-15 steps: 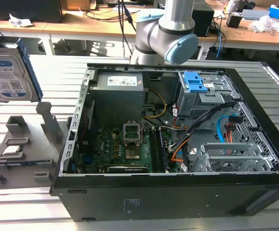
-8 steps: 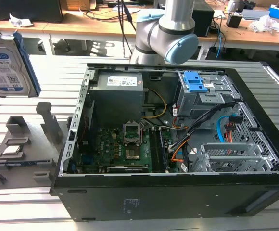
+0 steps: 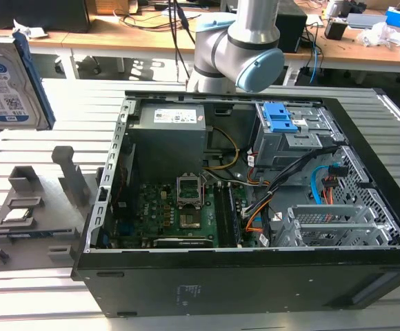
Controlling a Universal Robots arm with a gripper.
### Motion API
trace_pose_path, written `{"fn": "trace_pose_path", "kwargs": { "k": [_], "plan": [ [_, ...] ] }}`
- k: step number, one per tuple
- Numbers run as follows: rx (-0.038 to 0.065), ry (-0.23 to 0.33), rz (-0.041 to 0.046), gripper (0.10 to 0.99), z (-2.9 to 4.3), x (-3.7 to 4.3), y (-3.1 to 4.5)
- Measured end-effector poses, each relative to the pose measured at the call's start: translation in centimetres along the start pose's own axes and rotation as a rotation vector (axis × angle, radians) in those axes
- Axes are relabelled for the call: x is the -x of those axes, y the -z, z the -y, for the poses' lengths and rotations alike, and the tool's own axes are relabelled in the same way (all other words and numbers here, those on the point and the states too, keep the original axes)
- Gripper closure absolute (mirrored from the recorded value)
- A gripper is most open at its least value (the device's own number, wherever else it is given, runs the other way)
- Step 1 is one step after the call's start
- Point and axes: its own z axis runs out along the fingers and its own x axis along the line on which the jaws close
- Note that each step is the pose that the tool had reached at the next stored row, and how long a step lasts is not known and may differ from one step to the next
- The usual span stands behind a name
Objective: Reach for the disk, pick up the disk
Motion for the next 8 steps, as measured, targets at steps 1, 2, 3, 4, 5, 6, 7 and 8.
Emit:
{"fn": "trace_pose_path", "kwargs": {
  "k": [1, 2, 3, 4, 5, 6, 7, 8],
  "plan": [
    [0.0, 0.0, 0.0, 0.718, -0.01, 0.0, 0.21],
    [0.0, 0.0, 0.0, 0.718, -0.02, 0.0, 0.52],
    [0.0, 0.0, 0.0, 0.718, -0.03, 0.0, 0.95],
    [0.0, 0.0, 0.0, 0.718, -0.04, -0.01, 1.28],
    [0.0, 0.0, 0.0, 0.718, -0.06, -0.01, 1.7],
    [0.0, 0.0, 0.0, 0.718, -0.06, -0.01, 1.9],
    [0.0, 0.0, 0.0001, 0.718, -0.07, -0.01, 2.13],
    [0.0, 0.0, 0.0, 0.718, -0.09, -0.01, 2.6]
  ]
}}
